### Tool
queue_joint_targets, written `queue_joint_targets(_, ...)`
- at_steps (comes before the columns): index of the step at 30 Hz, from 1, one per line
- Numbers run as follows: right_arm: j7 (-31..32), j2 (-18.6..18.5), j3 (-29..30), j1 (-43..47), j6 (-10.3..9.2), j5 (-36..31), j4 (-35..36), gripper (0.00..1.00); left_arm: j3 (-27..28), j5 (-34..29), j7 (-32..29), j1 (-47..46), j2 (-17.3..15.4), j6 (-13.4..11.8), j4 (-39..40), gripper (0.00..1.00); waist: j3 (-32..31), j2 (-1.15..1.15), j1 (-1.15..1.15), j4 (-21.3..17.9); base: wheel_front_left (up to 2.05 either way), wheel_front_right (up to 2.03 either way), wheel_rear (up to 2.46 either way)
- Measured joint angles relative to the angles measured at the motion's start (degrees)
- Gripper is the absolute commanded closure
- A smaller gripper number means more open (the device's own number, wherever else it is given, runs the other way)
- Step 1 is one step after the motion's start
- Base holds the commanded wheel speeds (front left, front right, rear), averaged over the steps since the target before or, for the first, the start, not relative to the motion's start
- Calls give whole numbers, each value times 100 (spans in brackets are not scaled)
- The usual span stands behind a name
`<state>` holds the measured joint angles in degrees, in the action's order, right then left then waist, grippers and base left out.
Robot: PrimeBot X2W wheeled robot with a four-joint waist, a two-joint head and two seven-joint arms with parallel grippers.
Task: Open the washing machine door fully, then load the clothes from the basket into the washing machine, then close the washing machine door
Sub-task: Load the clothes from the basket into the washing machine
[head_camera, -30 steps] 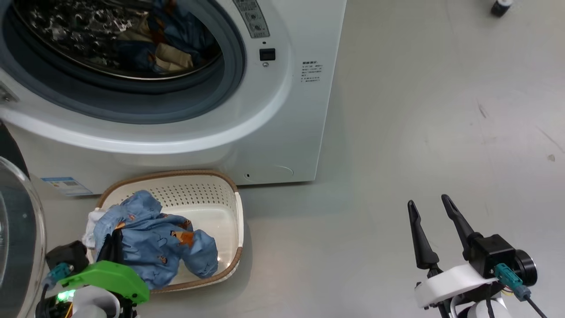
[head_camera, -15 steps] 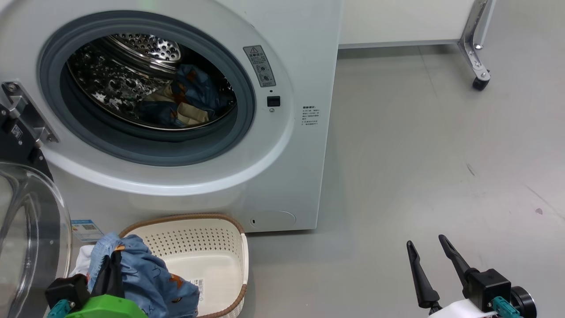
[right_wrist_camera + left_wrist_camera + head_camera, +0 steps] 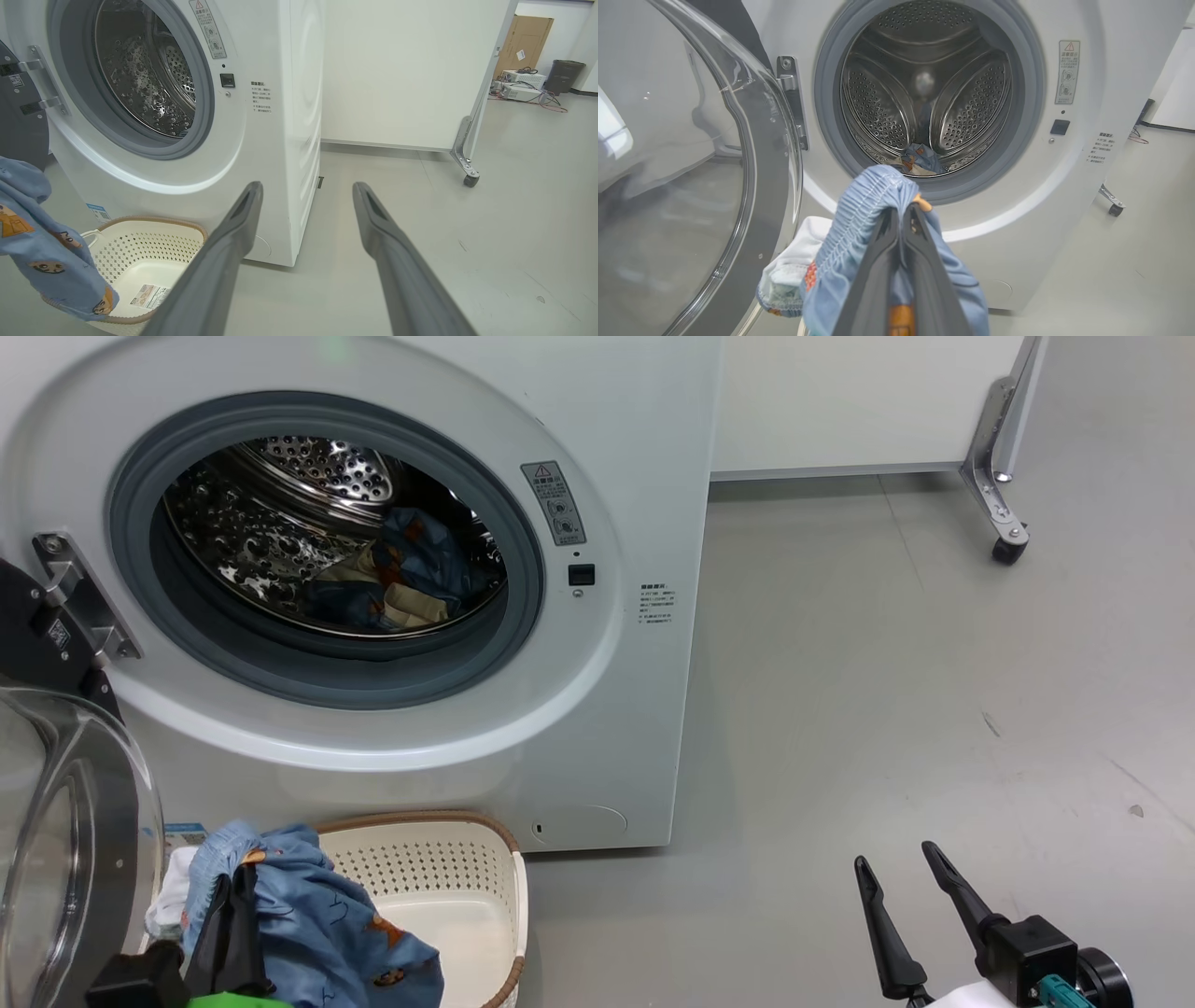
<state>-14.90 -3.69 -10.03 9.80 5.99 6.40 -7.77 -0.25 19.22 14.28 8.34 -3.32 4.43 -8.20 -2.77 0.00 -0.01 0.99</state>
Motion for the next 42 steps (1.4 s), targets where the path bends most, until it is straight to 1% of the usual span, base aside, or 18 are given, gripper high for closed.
queue_joint_targets(5, 0, 2, -3, 9, 2, 0, 23, 0, -18, -51, 0, 222, 19, -22, 347, 100, -20, 0, 0, -5, 0, 0, 0)
queue_joint_targets(8, 0, 2, -48, 9, 15, -11, 42, 0, -21, -54, 0, 382, 22, -34, 446, 100, -14, 0, 0, -20, 0, 0, 0)
queue_joint_targets(9, 0, 3, -80, 9, 46, -26, 48, 0, -15, -53, 0, 453, 23, -48, 487, 100, -3, 0, 0, -30, 0, 0, 0)
queue_joint_targets(13, 0, 9, -157, 8, 46, -48, 85, 0, -15, -35, 0, 609, 25, -52, 537, 100, 67, 0, 0, -89, 0, 0, 0)
queue_joint_targets(22, 0, 18, -279, -2, 52, -49, 110, 0, 60, 115, 0, 571, 32, -54, 686, 100, 306, 0, 0, -313, 0, 0, 0)
queue_joint_targets(26, 0, 31, -324, -61, 52, -49, 163, 0, 204, 115, 0, 360, 10, -101, 686, 100, 486, 0, 0, -434, 0, 0, 0)
queue_joint_targets(31, 0, 45, -376, -265, 52, -51, 241, 0, 401, 94, -11, -367, -254, -202, 716, 100, 784, 0, 0, -593, 0, 0, 0)
queue_joint_targets(35, 0, 51, -463, -453, 52, -88, 286, 0, 550, 62, -171, -961, -454, -288, 724, 100, 1060, 0, 1, -736, 0, 0, 0)
queue_joint_targets(42, 0, 91, -642, -786, 52, -103, 370, 0, 829, 19, -546, -1970, -1021, -372, 506, 100, 1571, 0, 1, -1050, 0, 0, 0)
